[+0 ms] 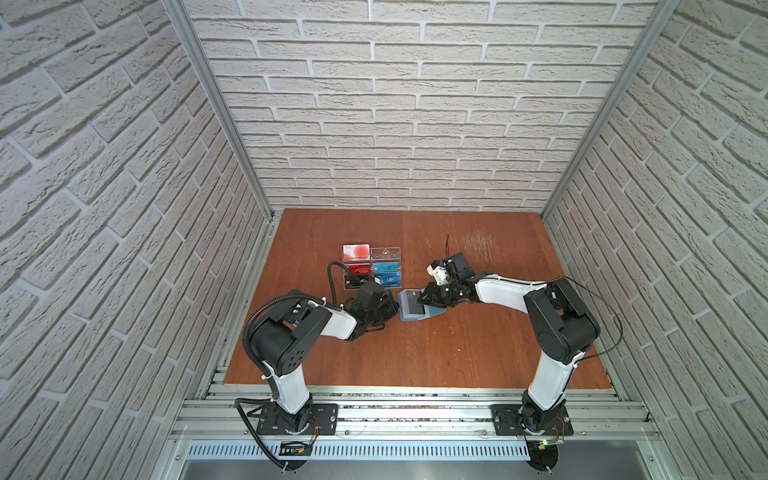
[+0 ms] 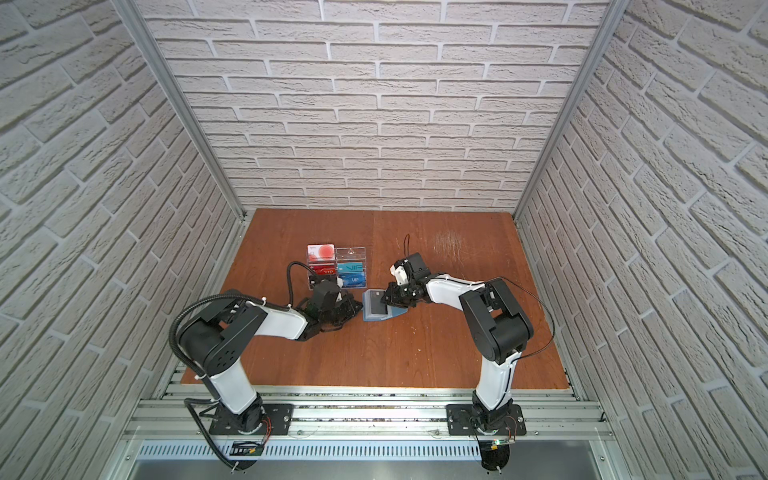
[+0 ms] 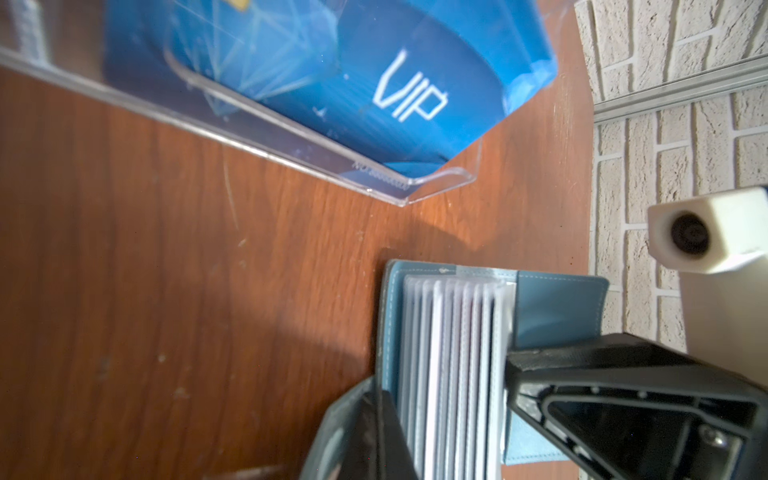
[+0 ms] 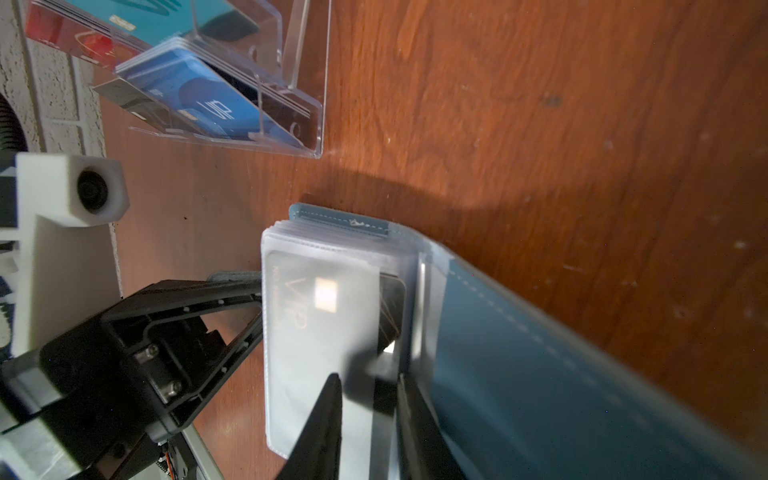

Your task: Take the credit cards out of the card holder

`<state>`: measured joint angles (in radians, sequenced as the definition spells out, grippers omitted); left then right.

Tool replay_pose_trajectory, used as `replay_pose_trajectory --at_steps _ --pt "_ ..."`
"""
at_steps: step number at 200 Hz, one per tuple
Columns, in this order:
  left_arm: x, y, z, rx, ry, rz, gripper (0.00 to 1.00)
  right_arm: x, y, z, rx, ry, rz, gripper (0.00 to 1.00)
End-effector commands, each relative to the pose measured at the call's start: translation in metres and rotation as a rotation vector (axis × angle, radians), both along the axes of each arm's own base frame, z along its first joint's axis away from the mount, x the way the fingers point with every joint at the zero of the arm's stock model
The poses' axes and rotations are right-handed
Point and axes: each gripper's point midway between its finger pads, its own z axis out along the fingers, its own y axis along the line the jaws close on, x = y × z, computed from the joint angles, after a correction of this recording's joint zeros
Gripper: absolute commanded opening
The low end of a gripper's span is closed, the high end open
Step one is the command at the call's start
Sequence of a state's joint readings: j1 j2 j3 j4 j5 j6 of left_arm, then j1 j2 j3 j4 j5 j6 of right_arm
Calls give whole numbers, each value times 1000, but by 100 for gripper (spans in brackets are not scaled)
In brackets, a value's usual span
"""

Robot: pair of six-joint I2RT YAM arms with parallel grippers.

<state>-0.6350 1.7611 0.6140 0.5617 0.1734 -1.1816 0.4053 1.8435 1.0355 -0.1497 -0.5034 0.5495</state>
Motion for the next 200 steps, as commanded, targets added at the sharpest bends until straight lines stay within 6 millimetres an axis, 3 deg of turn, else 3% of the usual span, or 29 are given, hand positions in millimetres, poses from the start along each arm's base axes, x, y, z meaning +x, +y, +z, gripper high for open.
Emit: replay_pose_trajectory --at_steps 1,102,200 --pt "-1 3 -10 10 3 5 2 2 7 2 66 -7 3 25" --pt "-4 2 -21 7 20 6 1 4 14 25 199 -60 -2 25" --pt "-6 1 -23 5 20 4 0 9 13 36 292 -85 -28 24"
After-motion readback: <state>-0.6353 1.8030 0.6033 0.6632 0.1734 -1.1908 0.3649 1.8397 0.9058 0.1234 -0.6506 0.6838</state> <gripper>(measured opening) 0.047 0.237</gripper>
